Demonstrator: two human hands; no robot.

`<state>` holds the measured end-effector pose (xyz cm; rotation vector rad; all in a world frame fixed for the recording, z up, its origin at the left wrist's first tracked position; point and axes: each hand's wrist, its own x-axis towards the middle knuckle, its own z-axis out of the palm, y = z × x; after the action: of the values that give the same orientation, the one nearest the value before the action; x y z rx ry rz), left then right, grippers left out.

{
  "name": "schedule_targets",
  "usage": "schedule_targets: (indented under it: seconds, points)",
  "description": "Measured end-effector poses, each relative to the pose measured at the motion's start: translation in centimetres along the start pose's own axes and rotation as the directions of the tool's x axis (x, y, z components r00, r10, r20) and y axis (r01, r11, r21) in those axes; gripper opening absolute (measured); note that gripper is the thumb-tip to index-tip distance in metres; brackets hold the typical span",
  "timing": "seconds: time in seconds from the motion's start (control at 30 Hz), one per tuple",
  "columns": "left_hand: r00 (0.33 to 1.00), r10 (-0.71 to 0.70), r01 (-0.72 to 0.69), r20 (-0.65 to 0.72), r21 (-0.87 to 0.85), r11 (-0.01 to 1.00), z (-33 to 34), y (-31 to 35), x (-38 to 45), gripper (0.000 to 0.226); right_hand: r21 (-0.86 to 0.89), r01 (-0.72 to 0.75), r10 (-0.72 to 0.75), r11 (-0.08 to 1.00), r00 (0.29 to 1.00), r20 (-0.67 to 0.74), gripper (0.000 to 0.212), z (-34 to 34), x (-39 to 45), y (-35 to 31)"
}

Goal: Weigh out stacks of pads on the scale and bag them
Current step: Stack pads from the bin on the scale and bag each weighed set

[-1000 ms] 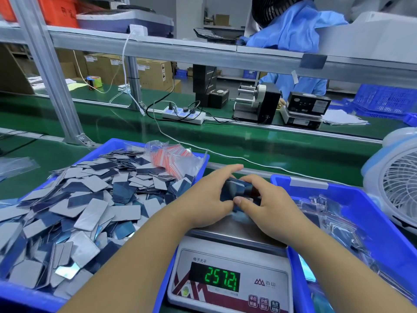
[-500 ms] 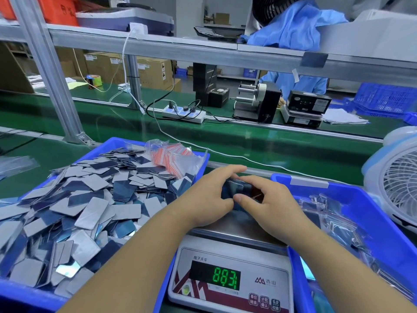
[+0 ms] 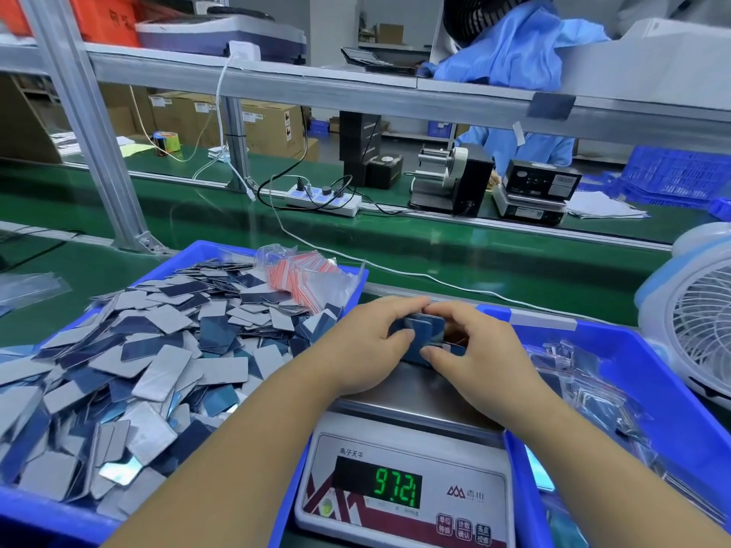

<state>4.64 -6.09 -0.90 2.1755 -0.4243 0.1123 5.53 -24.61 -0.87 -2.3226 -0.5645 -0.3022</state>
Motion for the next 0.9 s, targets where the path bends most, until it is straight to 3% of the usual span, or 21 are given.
schedule_targets:
  seconds: [0.13,0.23,0.47,0.63,0.8,0.9]
  points:
    - [1.0,-0.011,0.012,-0.027,0.047,0.999,-1.3,-0.5,-0.1,0.039,0.059,-0.022,0.019,0.998,0.999,0.051,0.043,0.0,-0.1,-0.3]
    - [0.998,-0.061,0.061,-0.005,-0.018,0.998,-2.1,-0.9,-0.1,0.034,0.036,-0.032,0.029,0.999,0.995,0.091,0.033,0.1,0.0,-0.5]
    - [0.993,-0.121,0.121,-0.008,-0.004,0.993,-3.0,-1.8,0.1,0.032,0.005,-0.055,0.054,0.998,0.99,0.13,0.032,0.4,0.0,-0.7]
    - [0.991,-0.13,0.131,0.018,-0.208,0.969,-2.1,-1.9,0.4,0.03,0.004,-0.073,0.071,0.997,0.976,0.207,0.022,0.6,0.2,-0.7]
    - [0.984,-0.174,0.154,-0.045,-0.285,0.946,-1.0,-1.5,0.5,0.029,-0.032,-0.048,0.052,0.998,0.991,0.12,0.02,0.7,0.0,-0.8]
    - [0.986,-0.156,0.147,-0.067,-0.127,0.981,-0.9,-1.1,0.5,0.028,-0.063,-0.03,0.034,0.998,0.998,0.054,0.018,0.4,0.0,-1.0]
